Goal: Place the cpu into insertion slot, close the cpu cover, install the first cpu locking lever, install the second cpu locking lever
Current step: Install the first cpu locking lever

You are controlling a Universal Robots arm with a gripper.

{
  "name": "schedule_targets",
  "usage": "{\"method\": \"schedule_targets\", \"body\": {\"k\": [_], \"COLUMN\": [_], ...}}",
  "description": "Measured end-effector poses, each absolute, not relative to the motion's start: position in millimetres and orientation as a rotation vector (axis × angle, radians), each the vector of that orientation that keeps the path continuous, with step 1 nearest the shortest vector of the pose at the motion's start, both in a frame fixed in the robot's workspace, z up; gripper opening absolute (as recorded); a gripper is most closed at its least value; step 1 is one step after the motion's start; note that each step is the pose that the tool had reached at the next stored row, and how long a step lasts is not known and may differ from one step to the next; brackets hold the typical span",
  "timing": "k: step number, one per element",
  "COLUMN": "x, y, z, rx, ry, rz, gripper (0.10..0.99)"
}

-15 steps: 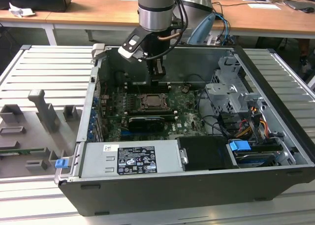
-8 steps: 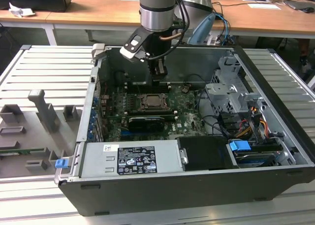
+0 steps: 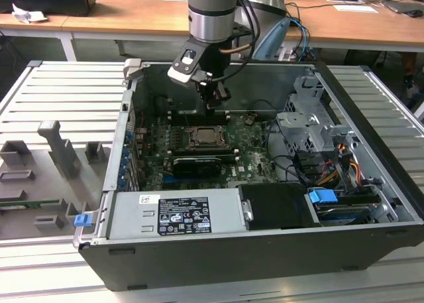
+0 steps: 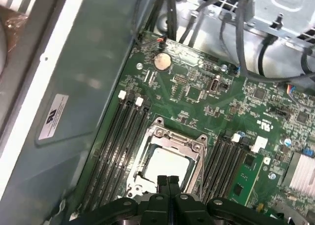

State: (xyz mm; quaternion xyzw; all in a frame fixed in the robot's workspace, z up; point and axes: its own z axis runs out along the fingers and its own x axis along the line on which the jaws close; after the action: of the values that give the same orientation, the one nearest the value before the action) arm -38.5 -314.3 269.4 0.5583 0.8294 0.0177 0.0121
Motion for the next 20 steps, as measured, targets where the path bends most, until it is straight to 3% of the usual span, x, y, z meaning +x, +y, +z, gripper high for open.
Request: {"method": "schedule_targets", "body": {"k": [20], "x": [-38.5], "y": [-314.2], "z": [269.3], "rx": [1.315], "ry": [2.832], "rz": [0.06], "gripper": [0.106]}}
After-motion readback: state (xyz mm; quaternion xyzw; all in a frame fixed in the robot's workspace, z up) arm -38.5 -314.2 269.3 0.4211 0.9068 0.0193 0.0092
